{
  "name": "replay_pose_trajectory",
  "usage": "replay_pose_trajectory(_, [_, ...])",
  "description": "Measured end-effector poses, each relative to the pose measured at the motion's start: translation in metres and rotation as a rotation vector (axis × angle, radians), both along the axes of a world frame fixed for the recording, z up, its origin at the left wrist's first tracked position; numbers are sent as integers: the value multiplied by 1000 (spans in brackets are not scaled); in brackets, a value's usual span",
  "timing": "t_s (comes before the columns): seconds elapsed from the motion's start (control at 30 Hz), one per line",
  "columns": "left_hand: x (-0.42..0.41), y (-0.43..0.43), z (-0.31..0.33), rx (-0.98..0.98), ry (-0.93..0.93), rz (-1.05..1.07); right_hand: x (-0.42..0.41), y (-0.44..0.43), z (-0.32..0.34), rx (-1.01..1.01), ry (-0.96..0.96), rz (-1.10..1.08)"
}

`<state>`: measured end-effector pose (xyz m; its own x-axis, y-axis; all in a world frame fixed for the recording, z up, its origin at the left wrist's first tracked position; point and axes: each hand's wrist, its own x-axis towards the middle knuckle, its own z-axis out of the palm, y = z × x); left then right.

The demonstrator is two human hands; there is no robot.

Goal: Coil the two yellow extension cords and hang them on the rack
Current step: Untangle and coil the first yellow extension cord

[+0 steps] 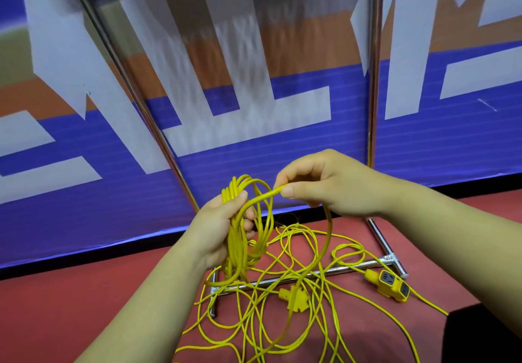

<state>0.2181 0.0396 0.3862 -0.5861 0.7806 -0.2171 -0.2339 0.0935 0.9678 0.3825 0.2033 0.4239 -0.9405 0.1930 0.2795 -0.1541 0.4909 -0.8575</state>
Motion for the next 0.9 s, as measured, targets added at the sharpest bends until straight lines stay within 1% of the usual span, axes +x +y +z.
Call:
replay_pose_trajectory(0.2, [8,6,6,-1,-92,-70,1,4,-4,-39,31,-90])
replay_pose_trajectory(0.37, [12,6,9,51,-214,-270,-2,7,-8,-83,129,-184])
replay_pose_trajectory(0.43, [13,4,7,81,-192,-349,-4,9,-9,-119,154,-243])
replay_pose_trajectory(0.53, [18,2,9,40,-95,-406,-9,15,-10,-152,187,-365])
replay_pose_trajectory(0.63, [21,2,18,26,-122,-415,-11,26,-17,-179,130,-478])
replay_pose_trajectory(0.7, [17,0,24,65,-164,-397,-11,30,-22,-224,69,-447])
replay_pose_trajectory(0.83, [4,-9,35,170,-226,-340,-9,32,-27,-252,-41,-222])
replay_pose_trajectory(0.9, [-1,-12,39,189,-236,-316,-6,33,-25,-255,-62,-165])
